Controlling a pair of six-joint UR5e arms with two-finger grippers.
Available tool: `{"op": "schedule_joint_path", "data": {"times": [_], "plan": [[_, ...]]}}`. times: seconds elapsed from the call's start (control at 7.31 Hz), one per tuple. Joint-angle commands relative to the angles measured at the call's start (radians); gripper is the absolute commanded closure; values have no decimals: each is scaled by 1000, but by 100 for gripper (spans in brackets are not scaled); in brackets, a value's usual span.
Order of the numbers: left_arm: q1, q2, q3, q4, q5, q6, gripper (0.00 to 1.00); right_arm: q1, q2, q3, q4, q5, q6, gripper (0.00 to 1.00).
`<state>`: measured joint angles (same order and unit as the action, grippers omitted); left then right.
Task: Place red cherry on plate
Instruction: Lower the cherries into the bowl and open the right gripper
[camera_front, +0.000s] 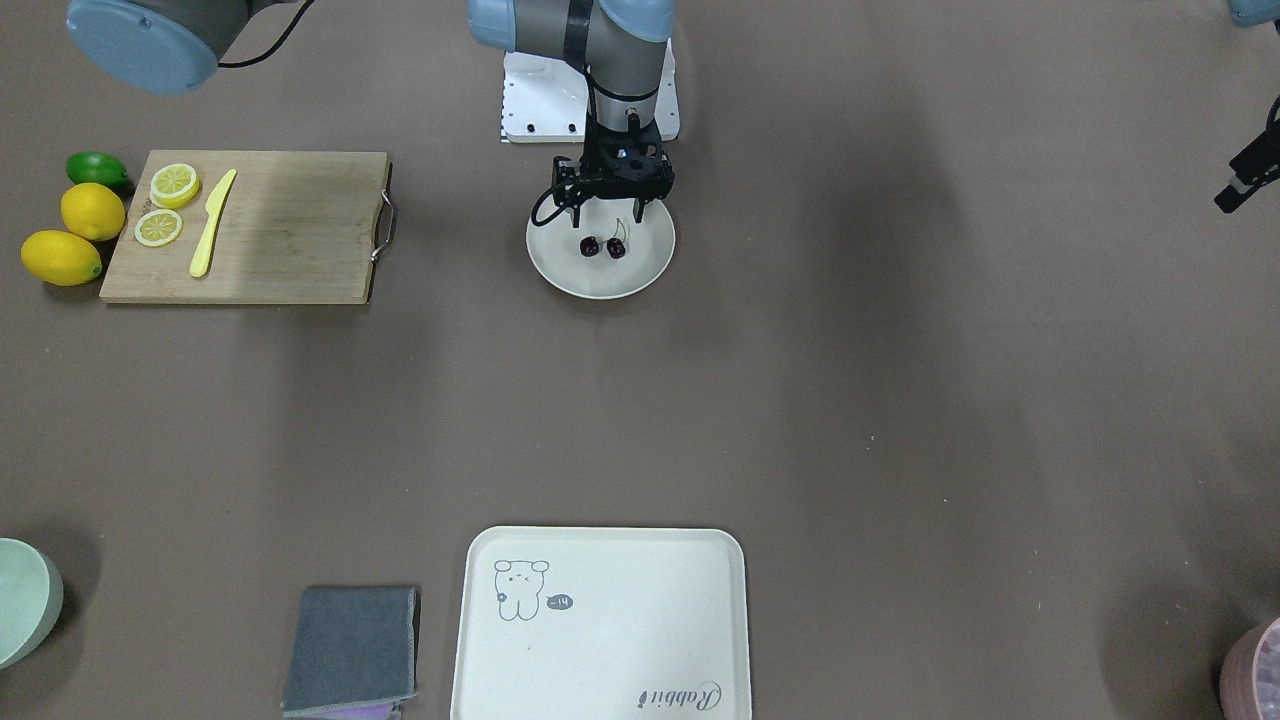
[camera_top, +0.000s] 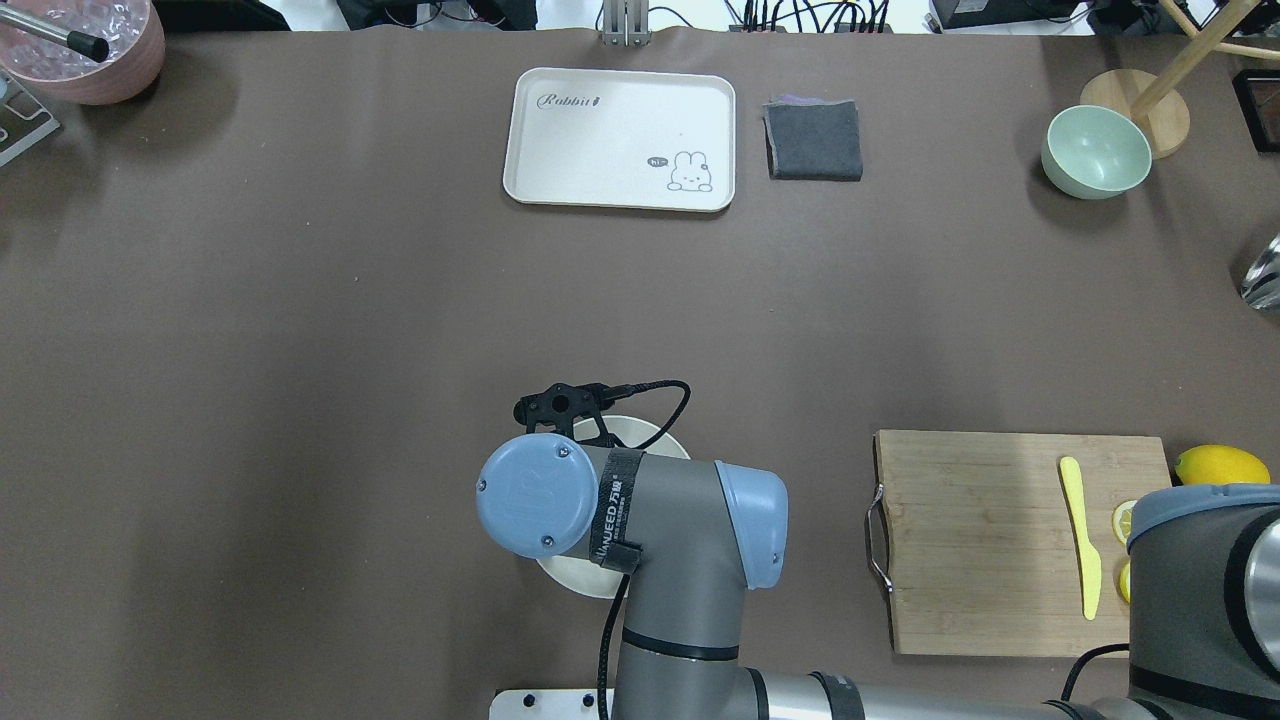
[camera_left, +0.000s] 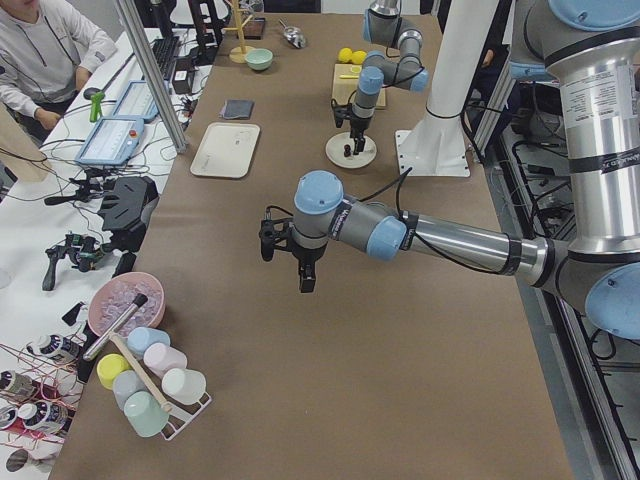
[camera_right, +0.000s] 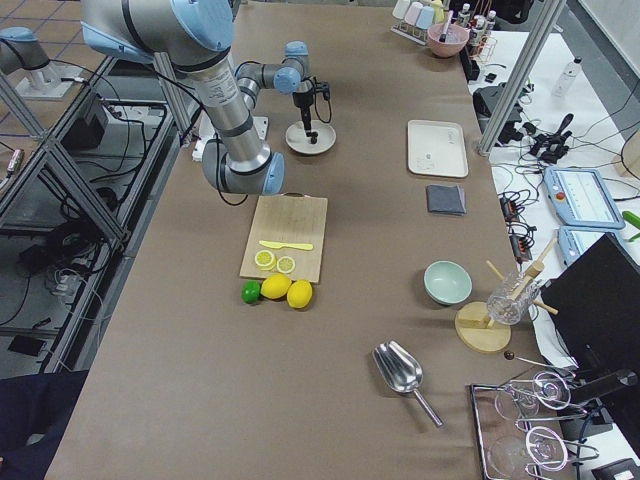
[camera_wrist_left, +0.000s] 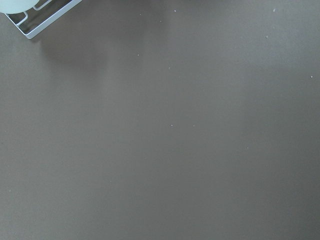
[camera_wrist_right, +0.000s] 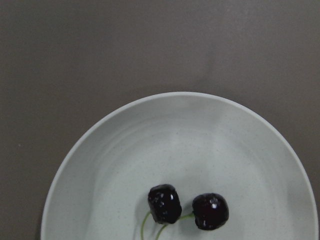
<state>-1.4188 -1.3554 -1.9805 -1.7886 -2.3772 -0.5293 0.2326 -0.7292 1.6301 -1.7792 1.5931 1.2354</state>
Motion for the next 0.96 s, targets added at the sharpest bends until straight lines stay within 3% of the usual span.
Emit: {"op": "schedule_joint_path", "data": {"times": [0.0,0.41,0.55,0.82], "plan": [[-2,1,2,0,1,0,3,22,-4,57,-26,27,-4,0],[-2,2,3,0,-2,-5,3,117,-9,313,-292,146,-80,0],[-2,4,3,0,-2,-6,3,185,-25,345,-333,203,-158,0],[-2,2,-3,-2,-2,-5,3,313,-169,428,-333,249,-312,0]]}}
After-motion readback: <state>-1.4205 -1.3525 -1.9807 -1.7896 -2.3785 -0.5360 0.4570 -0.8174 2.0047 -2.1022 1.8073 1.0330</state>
